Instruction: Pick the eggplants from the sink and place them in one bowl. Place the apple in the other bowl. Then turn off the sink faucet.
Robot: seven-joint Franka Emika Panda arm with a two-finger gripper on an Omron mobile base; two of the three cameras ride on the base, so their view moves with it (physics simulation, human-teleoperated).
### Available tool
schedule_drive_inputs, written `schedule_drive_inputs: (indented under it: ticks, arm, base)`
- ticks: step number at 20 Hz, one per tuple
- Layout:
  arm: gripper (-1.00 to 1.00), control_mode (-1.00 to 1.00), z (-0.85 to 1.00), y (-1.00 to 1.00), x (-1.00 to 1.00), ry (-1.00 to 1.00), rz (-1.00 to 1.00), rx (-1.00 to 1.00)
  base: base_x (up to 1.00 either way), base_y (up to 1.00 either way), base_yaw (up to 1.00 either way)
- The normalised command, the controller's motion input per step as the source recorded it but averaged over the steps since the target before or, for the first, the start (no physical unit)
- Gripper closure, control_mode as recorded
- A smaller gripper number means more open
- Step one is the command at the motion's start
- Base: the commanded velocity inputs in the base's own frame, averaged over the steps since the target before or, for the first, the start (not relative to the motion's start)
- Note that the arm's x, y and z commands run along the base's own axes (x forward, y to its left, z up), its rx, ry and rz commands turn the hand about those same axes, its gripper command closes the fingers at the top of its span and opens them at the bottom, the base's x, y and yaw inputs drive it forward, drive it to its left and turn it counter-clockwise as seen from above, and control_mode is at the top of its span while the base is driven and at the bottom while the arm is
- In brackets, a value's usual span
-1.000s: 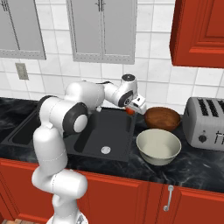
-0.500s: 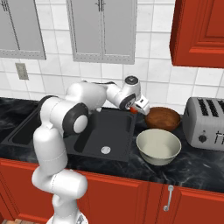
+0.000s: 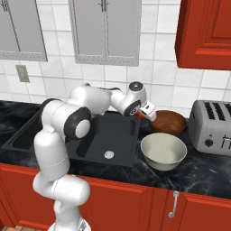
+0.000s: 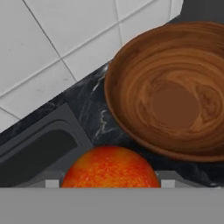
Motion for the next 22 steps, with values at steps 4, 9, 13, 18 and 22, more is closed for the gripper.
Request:
schedule_drive_inputs:
  ticks: [4, 9, 13, 18, 22]
  arm:
    - [1.0, -1.0, 0.23, -0.13, 0.14, 0.11, -0.12, 0.0]
    - [1.0, -1.0, 0.06, -0.16, 0.19, 0.03, -0.09, 0.0]
    - [1.0, -1.0, 0.0, -0.21, 0.14, 0.0, -0.04, 0.0]
    - [1.0, -1.0, 0.0, -0.27, 0.12, 0.0, -0.03, 0.0]
    - [1.0, -1.0, -0.03, -0.28, 0.06, -0.01, -0.02, 0.0]
  base:
    - [0.0, 0.0, 0.0]
    - [0.0, 0.0, 0.0]
    - [0.0, 0.0, 0.0]
    - [0.0, 0.0, 0.0]
    - [0.0, 0.0, 0.0]
